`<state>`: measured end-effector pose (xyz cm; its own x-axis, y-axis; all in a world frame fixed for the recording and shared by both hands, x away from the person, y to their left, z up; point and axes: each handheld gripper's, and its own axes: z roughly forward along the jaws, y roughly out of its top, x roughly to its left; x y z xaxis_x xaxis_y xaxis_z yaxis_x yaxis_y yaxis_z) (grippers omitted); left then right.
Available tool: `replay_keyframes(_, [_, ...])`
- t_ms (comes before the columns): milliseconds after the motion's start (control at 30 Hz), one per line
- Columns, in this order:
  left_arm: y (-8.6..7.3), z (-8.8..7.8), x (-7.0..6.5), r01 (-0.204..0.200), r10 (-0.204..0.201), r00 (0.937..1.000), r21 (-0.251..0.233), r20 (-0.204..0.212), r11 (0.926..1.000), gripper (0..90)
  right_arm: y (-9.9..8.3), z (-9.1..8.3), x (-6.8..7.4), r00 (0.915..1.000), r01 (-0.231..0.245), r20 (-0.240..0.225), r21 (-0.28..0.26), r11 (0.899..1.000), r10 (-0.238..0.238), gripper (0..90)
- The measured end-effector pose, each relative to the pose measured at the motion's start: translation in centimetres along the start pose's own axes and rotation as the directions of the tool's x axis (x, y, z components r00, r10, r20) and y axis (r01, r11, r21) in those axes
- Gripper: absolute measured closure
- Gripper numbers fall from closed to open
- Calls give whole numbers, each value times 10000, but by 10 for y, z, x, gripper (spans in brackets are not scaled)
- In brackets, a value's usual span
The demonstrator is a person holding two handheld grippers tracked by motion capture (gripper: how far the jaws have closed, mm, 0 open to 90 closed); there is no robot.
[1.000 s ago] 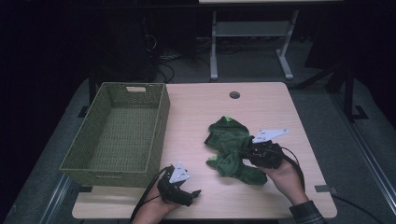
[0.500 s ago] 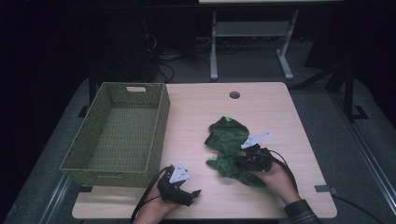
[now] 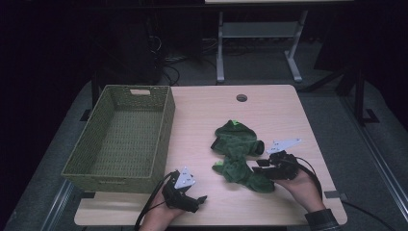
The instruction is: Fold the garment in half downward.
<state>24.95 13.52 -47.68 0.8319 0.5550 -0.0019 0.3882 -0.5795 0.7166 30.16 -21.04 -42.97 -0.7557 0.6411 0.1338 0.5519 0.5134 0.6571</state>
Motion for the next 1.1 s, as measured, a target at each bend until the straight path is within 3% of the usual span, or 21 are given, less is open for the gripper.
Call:
replay_keyframes(700, [0, 0, 0, -2, 2, 10000, 6, -1, 10000, 127, -63, -48, -7, 9975, -706, 28, -473, 9964, 708, 548])
replay_keyframes(867, [0, 0, 0, 0, 0, 10000, 5, -1, 10000, 127, -77, -52, -2, 9980, -630, -79, -405, 9972, 627, 547])
replay_keyframes(1100, [0, 0, 0, -1, 1, 10000, 13, -4, 10000, 126, -86, -44, 6, 9972, -451, -598, -13, 9990, 450, 571])
